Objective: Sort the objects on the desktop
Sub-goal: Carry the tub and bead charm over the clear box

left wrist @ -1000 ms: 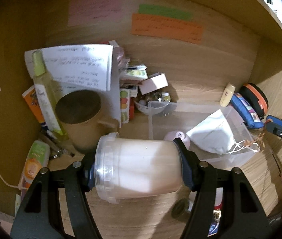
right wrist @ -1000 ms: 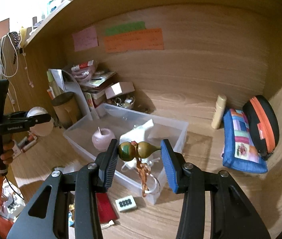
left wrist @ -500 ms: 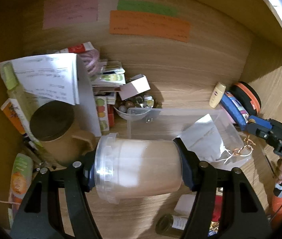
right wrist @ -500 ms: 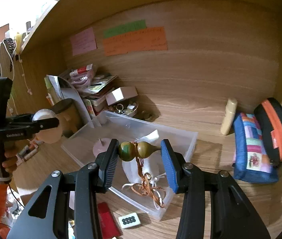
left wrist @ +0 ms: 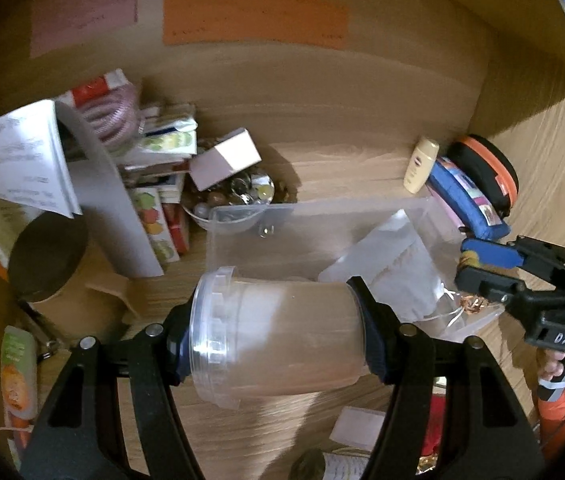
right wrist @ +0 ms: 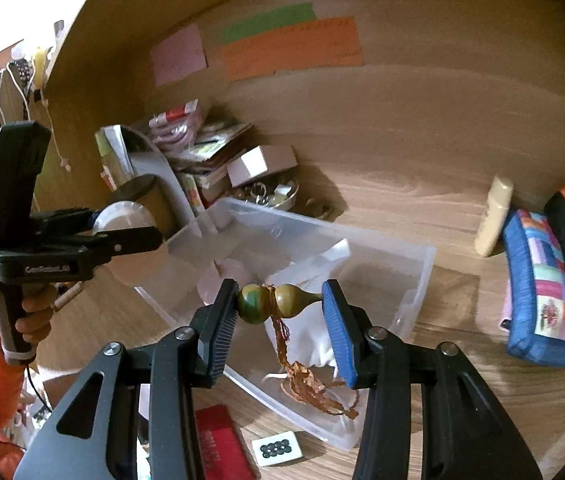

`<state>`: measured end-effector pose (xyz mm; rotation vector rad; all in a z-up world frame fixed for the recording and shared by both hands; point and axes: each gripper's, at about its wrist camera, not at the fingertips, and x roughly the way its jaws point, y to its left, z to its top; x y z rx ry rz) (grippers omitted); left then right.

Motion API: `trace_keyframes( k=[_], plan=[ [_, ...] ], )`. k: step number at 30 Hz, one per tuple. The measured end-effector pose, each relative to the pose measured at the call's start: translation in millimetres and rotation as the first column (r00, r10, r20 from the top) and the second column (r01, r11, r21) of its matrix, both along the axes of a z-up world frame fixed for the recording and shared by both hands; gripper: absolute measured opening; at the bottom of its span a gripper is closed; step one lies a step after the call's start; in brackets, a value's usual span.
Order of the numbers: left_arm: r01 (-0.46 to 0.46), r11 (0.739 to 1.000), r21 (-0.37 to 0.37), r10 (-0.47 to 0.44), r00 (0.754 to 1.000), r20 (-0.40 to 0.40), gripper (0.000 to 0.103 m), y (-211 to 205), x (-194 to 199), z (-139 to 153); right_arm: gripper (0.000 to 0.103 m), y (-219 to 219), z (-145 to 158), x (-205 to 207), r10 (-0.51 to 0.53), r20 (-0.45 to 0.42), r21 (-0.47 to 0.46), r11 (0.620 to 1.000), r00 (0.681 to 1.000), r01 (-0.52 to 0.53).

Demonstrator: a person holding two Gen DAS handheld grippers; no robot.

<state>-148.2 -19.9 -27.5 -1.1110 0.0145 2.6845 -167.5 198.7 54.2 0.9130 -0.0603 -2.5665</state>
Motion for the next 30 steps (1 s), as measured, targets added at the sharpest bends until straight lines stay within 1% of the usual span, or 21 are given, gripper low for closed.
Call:
trace_keyframes(
  k=[6,12,17,20,23,27,30],
  plan=[
    [0.019,1.000,0.000,-0.019,1.000,0.025,0.065,8,-6,-9,0.039,-12,-9,-6,0.037,0.017,-0.021,0.999,0.999,-0.036],
    [0.028,1.000,-0.005,-0.028,0.998,0.054,0.065,17,-15,-18,0.039,-28,-19,-9,0.050,0.014,0.032,0.998,0.999,-0.051],
    [0.041,0.999,0.000,-0.041,0.996,0.080,0.065,22,-22,-27,0.039,-27,-26,-15,0.042,0.038,0.038,0.998,0.998,-0.043],
    [0.046,0.999,-0.016,-0.044,0.996,0.076,0.065,28,-23,-29,0.039,-26,-30,-17,0.037,0.046,0.048,0.998,0.998,-0.039],
    [0.062,0.998,-0.007,-0.061,0.994,0.086,0.065,31,-24,-31,0.039,-25,-33,-20,0.037,0.057,0.059,0.997,0.998,-0.041],
    [0.068,0.998,-0.017,-0.066,0.995,0.077,0.065,33,-24,-31,0.039,-24,-38,-23,0.038,0.079,0.066,0.997,0.996,-0.043],
    [0.072,0.997,-0.020,-0.070,0.995,0.077,0.065,34,-24,-31,0.039,-25,-41,-23,0.034,0.085,0.092,0.995,0.996,-0.042]
  ],
)
